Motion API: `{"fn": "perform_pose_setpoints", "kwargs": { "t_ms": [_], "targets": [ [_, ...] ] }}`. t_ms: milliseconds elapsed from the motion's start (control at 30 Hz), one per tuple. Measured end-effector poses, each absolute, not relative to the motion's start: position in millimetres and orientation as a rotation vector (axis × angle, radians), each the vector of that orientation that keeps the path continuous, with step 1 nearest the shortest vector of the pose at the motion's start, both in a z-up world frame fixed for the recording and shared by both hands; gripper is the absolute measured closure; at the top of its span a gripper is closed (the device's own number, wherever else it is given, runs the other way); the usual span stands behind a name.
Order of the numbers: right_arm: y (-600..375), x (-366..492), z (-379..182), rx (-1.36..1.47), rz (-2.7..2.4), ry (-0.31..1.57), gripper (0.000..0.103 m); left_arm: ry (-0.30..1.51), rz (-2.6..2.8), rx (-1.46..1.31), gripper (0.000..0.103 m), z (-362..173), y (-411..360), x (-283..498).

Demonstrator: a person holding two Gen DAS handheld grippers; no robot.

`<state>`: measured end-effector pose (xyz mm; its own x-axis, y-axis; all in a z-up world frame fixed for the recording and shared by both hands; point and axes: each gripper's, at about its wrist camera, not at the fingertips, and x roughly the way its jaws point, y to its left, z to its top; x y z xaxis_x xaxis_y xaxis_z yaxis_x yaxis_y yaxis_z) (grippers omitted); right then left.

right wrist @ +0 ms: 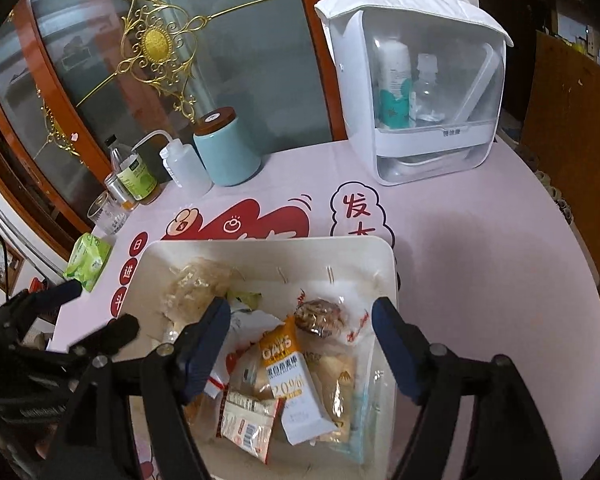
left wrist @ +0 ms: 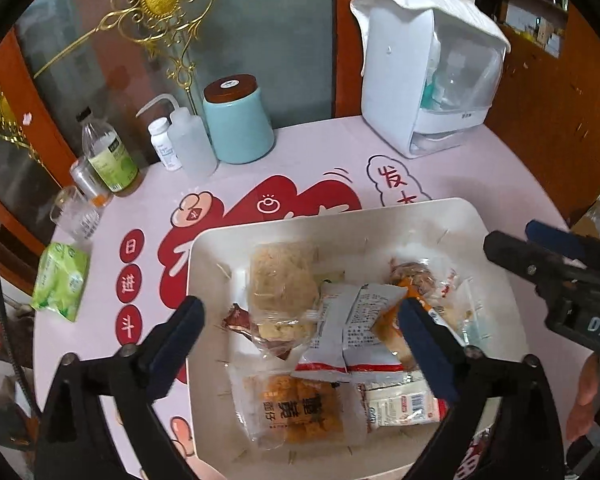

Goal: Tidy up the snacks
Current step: 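Carry both bags into the white tray and open both tools, then withdraw both tools from the tray toward the remaining snacks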

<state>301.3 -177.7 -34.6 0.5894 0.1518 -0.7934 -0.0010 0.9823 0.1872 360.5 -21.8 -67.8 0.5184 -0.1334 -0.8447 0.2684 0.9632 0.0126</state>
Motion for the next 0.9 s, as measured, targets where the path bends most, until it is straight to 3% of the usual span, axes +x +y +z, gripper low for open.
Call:
{"fn": "perform_pose_setpoints", "kwargs": {
  "t_ms": [567, 900],
  "targets": [
    [-192, 194, 8, 0.055, 0.119, 0.908, 0.029, 0.879, -0.254, 0.124, 0.001, -2, -13, 251],
    [-215, 133, -22, 0.022, 0.106, 0.945, 0.029, 0.826, -0.330, 0.215, 0.001, 0, -42, 164]
  ]
}}
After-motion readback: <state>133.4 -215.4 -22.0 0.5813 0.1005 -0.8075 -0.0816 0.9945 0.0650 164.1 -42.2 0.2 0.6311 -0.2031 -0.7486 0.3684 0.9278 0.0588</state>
